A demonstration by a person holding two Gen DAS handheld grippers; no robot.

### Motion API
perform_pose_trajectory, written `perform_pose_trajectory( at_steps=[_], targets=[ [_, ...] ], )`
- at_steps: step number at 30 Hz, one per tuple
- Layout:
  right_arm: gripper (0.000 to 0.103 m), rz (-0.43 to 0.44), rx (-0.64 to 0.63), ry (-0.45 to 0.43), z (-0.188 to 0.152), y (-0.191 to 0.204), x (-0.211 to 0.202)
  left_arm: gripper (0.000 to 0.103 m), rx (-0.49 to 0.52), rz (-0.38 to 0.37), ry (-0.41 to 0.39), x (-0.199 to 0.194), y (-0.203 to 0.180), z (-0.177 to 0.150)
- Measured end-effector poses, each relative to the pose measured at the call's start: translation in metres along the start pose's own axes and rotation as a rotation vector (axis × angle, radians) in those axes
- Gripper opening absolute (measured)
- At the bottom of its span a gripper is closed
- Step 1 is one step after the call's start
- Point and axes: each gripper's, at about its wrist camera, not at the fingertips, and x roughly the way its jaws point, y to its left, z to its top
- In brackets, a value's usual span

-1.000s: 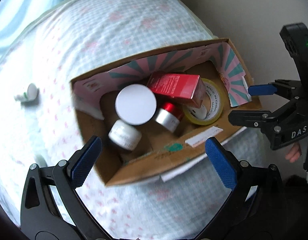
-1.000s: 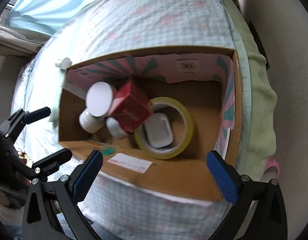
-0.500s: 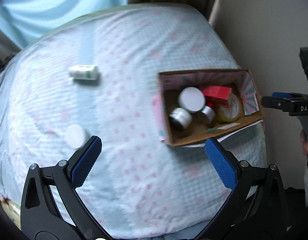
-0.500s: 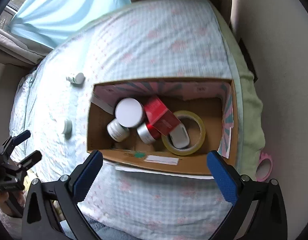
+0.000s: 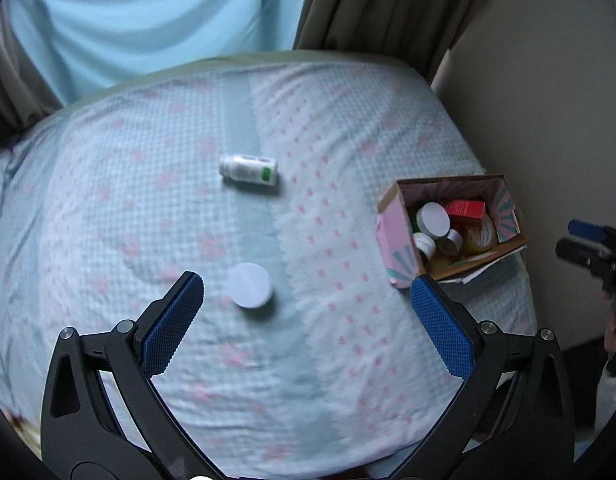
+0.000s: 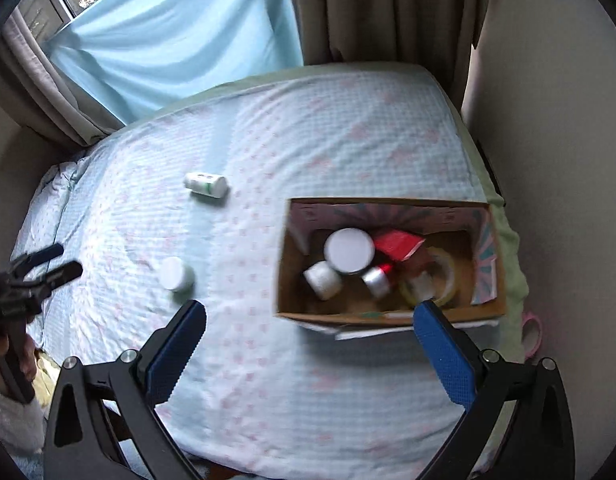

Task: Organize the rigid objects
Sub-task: 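Move both tools back over the pill bottle and green jar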

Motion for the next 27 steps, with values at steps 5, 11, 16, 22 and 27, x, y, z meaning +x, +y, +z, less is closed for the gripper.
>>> perform_pose_trajectory(
  at_steps=[5, 11, 16, 22, 27],
  targets=[
    [0.103, -0.021, 0.056, -0.009, -0.024, 0.076, 0.009, 0.103, 0.089, -0.058, -0.031, -0.015, 0.058, 0.016],
    [0.103, -0.092, 0.130, -0.018, -0.043, 0.155, 0.029, 0.103, 0.261, -0.075, -0.038, -0.018, 0.113, 0.045],
    [0.103, -0.102, 0.138, -0.028, -0.050, 0.202, 0.052, 0.103, 0.414, -0.082, -0.015, 0.005, 0.130, 0.068],
    [0.103, -0.105, 0.104, -0.009, -0.058, 0.239, 0.101, 0.103, 0.632, -0.087, 0.074, 0.067, 0.117, 0.080],
    [0.103, -0.122, 0.083, 0.013, -0.054, 0.256, 0.153, 0.103, 0.763, -0.106, 0.192, 0.131, 0.097, 0.089]
  ],
)
